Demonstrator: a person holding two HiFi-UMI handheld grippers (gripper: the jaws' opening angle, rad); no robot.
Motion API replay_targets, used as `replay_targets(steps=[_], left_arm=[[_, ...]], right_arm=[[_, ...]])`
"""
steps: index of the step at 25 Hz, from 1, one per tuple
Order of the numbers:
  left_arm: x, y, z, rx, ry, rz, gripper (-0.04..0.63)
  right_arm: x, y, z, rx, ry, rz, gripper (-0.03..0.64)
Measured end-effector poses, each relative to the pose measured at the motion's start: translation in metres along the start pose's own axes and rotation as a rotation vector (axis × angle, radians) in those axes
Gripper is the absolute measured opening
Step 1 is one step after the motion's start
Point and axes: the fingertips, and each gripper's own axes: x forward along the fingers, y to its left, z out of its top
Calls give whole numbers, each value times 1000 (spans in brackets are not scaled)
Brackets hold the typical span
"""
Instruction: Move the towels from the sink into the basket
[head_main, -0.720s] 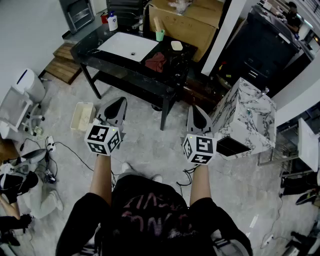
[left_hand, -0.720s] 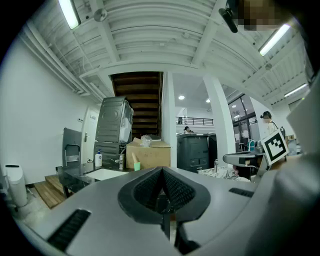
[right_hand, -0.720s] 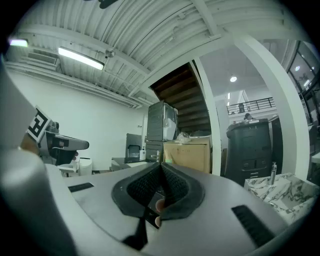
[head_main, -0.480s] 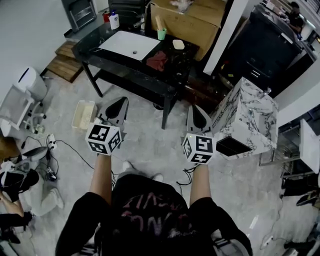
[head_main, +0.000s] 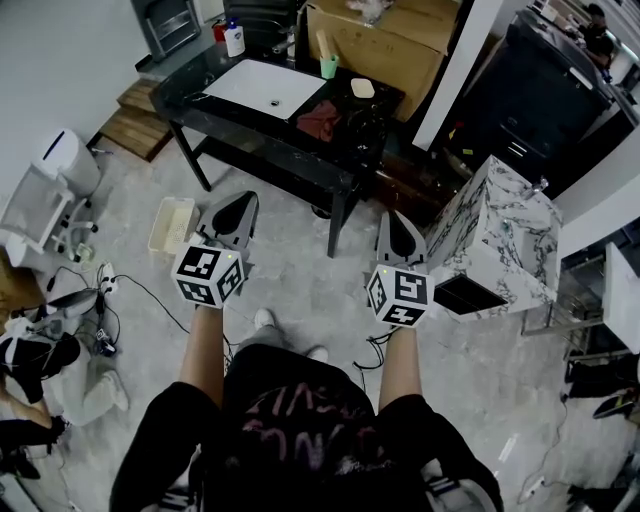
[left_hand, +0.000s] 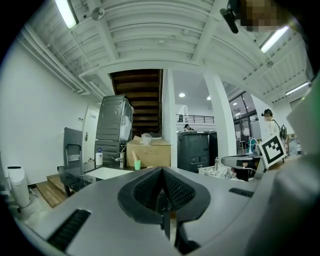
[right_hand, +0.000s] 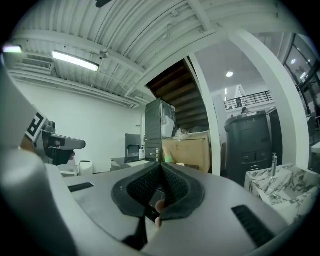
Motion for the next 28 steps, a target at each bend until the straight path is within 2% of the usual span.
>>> replay_targets(steps=[13,22,28], left_arm=[[24,19,-15,-20,24,-20,6],[71,67,-37,-76,55,-27,6],[125,104,-46,-95,74,-56,6]], right_arm=[[26,-1,-6,-22,11,-24,14],[89,5,-22,-5,56,-30,14],[149,8,-28,1,90,-27,15]])
